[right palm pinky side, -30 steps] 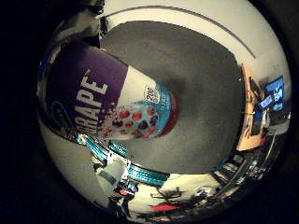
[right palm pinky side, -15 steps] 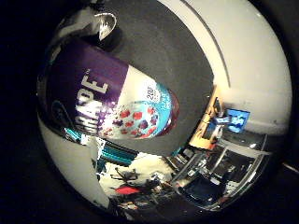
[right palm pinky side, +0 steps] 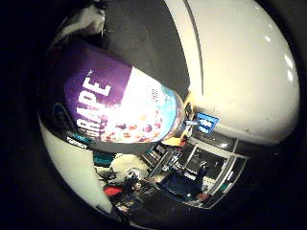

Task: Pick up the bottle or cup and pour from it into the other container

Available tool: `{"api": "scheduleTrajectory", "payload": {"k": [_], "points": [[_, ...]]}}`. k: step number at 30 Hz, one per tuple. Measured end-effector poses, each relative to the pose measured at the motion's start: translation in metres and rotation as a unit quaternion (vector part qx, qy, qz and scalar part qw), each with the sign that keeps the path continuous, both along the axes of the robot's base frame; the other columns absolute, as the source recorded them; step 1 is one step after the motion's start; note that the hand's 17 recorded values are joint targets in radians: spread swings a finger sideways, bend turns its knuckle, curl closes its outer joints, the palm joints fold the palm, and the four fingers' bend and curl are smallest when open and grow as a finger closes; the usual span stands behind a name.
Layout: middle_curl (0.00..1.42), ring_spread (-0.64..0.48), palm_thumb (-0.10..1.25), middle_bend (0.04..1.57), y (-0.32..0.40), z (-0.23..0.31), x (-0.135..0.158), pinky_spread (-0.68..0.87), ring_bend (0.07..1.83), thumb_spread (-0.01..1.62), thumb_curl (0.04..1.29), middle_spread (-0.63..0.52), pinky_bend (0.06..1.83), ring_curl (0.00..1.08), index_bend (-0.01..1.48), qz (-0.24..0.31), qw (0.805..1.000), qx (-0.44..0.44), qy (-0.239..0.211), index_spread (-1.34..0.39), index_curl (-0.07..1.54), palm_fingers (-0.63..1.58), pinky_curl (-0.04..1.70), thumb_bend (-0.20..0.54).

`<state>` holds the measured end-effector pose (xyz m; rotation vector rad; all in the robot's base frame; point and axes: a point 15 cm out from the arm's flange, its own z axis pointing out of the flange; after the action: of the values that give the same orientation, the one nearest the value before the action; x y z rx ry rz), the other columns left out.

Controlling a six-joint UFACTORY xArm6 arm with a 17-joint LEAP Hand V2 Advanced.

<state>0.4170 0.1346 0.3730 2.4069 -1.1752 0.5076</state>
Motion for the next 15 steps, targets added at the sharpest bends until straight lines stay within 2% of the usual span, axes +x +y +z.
{"api": "scheduleTrajectory", "payload": {"k": [8,15], "points": [[0.64,-0.16,1.04,1.37,0.023,-0.006,0.021,-0.22,1.46,0.55,0.97,-0.10,1.27,0.58,1.17,0.023,0.996,-0.081,-0.021,-0.18,0.74,1.19,0.94,-0.019],[0.64,-0.16,1.04,1.37,0.039,-0.017,0.025,-0.23,1.46,0.55,0.97,-0.10,1.26,0.58,1.17,0.036,0.992,-0.118,-0.024,-0.18,0.73,1.20,0.94,-0.019]]}}
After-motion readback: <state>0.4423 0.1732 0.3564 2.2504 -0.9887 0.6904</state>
